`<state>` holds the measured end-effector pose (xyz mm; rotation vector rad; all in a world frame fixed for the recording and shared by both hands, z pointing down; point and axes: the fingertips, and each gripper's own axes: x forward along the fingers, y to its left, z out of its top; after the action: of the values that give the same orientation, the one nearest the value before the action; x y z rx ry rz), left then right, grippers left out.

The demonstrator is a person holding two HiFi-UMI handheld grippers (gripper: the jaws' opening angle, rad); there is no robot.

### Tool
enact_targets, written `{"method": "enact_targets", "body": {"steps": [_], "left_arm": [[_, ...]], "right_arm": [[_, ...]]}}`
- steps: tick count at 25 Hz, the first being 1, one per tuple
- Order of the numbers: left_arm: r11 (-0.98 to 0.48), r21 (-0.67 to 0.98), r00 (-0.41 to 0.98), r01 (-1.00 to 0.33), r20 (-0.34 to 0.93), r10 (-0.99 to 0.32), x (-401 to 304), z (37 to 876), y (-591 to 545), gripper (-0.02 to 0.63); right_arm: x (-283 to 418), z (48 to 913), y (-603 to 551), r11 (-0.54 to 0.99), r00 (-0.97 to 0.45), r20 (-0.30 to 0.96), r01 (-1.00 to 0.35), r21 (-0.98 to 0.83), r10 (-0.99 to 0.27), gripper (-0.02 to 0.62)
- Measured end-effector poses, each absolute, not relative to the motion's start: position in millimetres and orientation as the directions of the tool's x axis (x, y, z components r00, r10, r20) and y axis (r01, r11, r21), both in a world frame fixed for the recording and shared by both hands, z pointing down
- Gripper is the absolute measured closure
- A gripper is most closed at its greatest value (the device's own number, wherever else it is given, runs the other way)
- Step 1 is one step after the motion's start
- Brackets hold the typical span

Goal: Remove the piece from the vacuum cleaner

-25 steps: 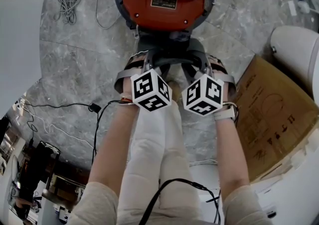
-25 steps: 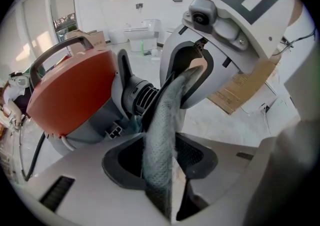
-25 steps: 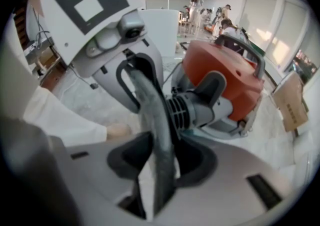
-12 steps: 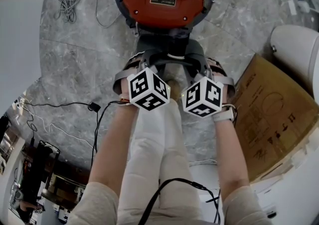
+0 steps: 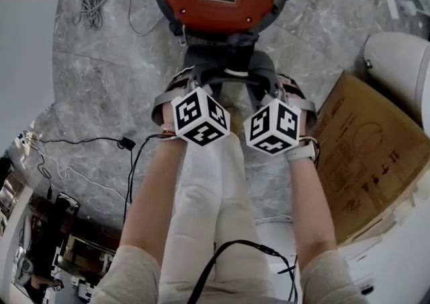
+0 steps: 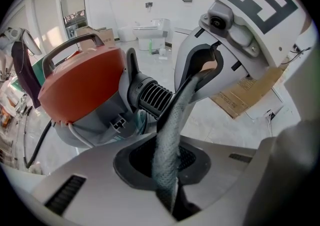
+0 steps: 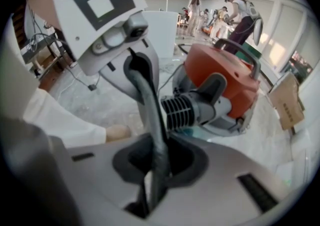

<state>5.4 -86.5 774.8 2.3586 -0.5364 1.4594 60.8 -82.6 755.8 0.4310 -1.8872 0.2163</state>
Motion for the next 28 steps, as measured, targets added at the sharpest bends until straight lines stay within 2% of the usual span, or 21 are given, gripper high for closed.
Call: {"method": "enact_targets", "body": {"steps": [4, 20, 28], "left_arm": [[-0.865, 0.091, 0.409, -0.494, 0.902, -0.139, 6.8, 775.7, -86.6, 0.548], [-0.841, 0.075, 0.405, -0.537, 0.897, -0.179, 1.6, 770.0, -79.3, 0.561], [-0.862, 0.072, 0.399, -0.502, 0.904, -0.157, 0.5, 773.3, -63.6, 0.561]], "right_arm": [[62.5, 756.4, -83.4, 0.898, -0.306, 0.928, -0.435, 0.061, -0.211, 0.546], [60.1, 751.9, -77.3, 0.886, -0.287, 0.923, -0.451, 0.107, -0.258, 0.549], [58.4, 756.2, -58.7, 0.887, -0.284, 0.926, -0.45, 0.1, -0.248, 0.549]]}}
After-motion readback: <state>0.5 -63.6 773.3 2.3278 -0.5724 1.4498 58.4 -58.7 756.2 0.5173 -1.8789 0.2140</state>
